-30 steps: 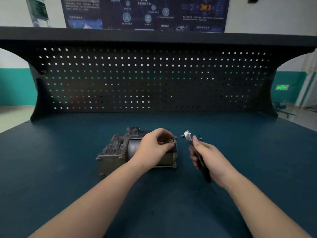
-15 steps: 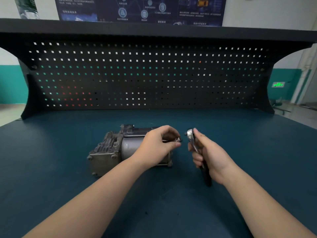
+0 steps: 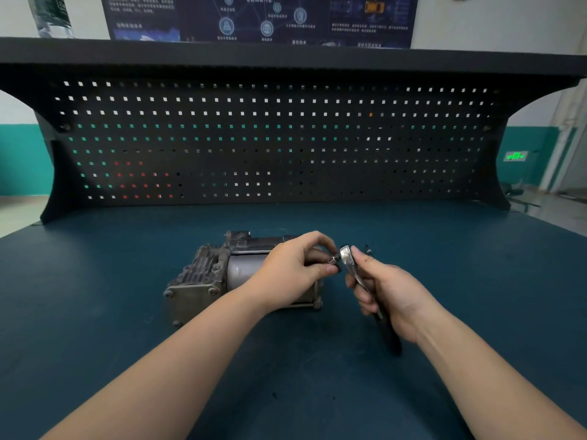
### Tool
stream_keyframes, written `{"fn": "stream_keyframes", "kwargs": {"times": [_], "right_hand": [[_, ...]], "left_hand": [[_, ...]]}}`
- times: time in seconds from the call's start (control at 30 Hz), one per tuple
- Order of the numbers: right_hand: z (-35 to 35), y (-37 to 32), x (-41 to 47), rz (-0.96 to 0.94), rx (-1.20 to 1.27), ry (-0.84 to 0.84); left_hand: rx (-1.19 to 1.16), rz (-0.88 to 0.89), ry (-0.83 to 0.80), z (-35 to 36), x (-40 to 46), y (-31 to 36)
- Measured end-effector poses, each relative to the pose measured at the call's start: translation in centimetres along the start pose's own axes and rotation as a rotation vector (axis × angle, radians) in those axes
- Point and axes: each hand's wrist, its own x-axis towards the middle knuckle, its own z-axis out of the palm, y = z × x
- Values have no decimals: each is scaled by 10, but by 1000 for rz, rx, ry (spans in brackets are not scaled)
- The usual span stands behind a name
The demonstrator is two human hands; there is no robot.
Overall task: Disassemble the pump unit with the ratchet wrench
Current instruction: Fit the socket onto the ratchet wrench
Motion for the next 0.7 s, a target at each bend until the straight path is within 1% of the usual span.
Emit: {"fn": "stream_keyframes", "kwargs": {"times": [0.2,0.33,0.43,0.57,0.7], "right_hand": [[-4,-4,-3,-5,-94,25],[-7,-6,-5,-27,-230,91],[-11,-7,-5,15,-282,115],[-10,-10,-7,153,-216,44],[-6,-7,-6,234,-97,29]], "left_hand": [[-83,-37,9,0,1,-2],[-58,-65,30,1,2,-3],[-35,-84,26,1,3,-2],[-35,-91,21,0,2,-1],[-32,-107,50,2,2,-1]]}}
